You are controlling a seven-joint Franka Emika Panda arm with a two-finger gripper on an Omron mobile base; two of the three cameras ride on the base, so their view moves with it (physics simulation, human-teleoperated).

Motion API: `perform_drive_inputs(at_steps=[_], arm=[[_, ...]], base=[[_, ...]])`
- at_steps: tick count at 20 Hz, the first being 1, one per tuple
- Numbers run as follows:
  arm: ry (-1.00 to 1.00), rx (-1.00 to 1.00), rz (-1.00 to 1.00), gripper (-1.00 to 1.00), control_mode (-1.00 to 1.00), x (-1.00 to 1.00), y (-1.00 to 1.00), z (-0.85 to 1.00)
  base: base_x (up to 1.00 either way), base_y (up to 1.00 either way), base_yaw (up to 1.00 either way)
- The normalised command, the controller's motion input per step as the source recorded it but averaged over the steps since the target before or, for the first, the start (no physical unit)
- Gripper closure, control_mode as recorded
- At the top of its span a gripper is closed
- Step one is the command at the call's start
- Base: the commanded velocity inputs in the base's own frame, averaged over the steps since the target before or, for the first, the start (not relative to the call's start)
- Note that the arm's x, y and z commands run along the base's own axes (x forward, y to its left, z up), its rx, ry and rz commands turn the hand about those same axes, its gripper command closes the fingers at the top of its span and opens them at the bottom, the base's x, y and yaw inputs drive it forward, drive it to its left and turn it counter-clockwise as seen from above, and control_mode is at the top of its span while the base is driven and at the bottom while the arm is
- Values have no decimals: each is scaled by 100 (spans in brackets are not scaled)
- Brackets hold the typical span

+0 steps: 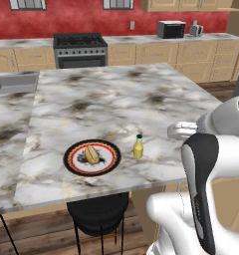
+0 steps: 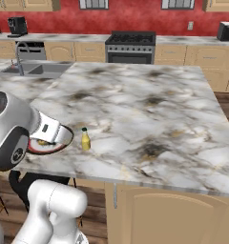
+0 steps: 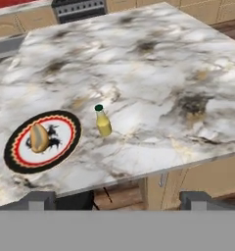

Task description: Move the hot dog bun to the plate on the dining table and place the condiment next to that plate. Then navigate to the fridge and take the sausage and place it on the plate as well.

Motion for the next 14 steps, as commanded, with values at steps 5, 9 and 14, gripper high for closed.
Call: perform_drive_inputs(at_steps=[5, 9, 14], arm=[[9, -3, -4, -100, -100, -3, 1, -9], [1, 0, 0, -100, 100, -8, 3, -9], [0, 0, 0, -100, 100, 0, 0, 0]], base=[[0, 0, 0], [-28, -8, -13], [-57, -27, -65]])
